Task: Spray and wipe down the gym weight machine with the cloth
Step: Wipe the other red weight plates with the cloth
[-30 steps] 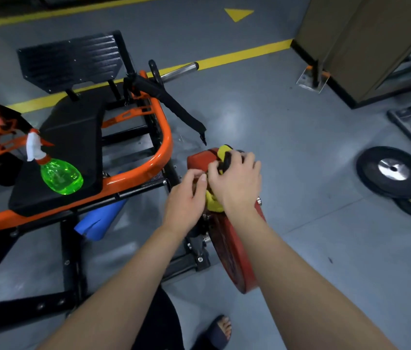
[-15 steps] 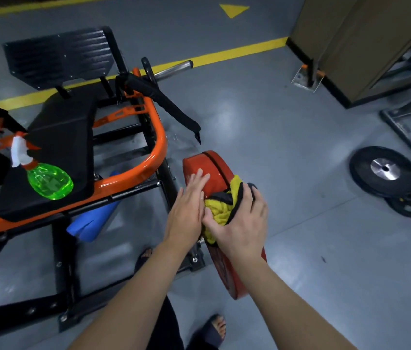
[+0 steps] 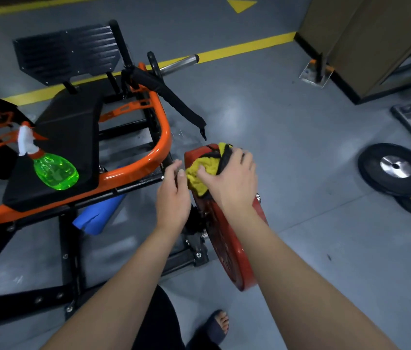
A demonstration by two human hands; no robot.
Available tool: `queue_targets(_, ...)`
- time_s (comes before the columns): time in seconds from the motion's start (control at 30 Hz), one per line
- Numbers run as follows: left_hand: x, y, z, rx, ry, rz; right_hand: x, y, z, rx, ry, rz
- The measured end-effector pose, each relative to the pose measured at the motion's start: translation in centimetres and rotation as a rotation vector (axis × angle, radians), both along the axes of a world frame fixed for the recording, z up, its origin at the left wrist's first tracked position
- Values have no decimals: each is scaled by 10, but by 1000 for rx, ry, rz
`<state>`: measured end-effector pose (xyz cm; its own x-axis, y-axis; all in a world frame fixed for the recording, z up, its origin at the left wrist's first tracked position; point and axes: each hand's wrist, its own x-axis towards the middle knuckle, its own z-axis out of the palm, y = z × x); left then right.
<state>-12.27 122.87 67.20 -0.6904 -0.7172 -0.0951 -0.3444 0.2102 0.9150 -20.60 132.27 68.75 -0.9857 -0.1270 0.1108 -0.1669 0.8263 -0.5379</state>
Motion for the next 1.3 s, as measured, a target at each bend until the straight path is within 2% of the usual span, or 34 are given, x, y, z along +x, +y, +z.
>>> queue_targets(0.1,-7,12,-4,36,14,-21,41,41,-5,-46,95,1)
queue_targets(0.23,-10,21,-10,-21,-7,-210,53,51,-14,40,107,9)
queue_targets(0.4,-2,3,-2,-64,-42,-179,39,33,-17,53,161,-26)
queue_targets(0.5,10,-4,-2,-24,-33,-127,17,8,-7,103,75,-33)
queue_targets(0.7,24,-4,11,-24,-75,-89,-42,-54,6,278,-233,5)
queue_targets(0.8,20,3,21,-52,-46,-106,-29,-39,5,217,-148,23)
queue_targets(0.97,-4,20,19,-12,11,-170,42,37,-3,44,50,8)
queue_targets(1.1,-11,43,7,-140,-81,-416,70,63,-17,80,67,-8)
queue_targets(1.3,-13,30,-1,-228,-175,-539,65,53,-23,140,103,-41)
